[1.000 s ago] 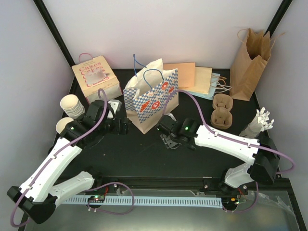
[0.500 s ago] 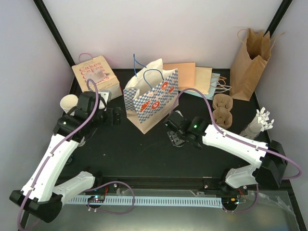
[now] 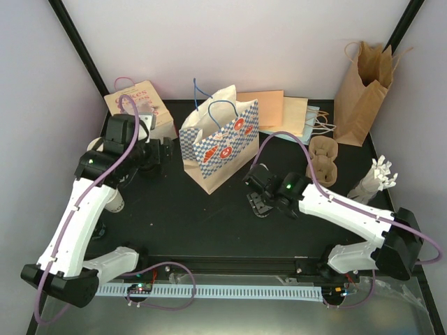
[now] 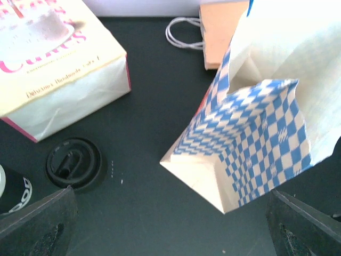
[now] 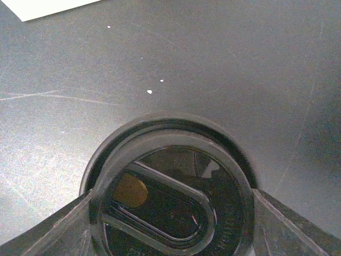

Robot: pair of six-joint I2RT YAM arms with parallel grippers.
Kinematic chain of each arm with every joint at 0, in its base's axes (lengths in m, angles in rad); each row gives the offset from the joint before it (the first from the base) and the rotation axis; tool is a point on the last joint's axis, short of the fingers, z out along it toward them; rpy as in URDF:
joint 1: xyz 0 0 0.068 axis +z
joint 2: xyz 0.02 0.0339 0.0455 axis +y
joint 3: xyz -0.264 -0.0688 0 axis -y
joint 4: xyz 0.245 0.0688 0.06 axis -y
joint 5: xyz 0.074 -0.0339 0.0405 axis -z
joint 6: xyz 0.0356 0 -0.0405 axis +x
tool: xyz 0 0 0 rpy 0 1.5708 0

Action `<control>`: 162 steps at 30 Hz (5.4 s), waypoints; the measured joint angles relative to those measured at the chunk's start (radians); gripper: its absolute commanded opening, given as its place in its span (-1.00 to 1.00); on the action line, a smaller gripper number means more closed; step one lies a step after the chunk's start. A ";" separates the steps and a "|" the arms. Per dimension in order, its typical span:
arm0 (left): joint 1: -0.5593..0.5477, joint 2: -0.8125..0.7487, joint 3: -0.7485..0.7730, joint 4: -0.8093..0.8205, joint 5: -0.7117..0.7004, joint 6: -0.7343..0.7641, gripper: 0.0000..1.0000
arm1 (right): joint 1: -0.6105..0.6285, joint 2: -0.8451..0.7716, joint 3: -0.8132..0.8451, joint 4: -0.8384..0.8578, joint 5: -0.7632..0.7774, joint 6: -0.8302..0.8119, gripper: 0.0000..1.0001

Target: Pack the takeout coffee

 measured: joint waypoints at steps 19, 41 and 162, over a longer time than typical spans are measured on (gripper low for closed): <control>0.023 0.072 0.095 0.012 0.024 0.034 0.98 | -0.005 -0.010 -0.028 0.016 -0.036 0.000 0.46; 0.023 0.069 0.092 0.012 0.023 0.045 0.97 | -0.005 0.028 -0.028 0.041 -0.050 -0.020 0.48; 0.028 0.041 0.084 0.009 0.026 0.107 0.98 | -0.005 0.031 0.087 -0.111 -0.037 -0.055 0.96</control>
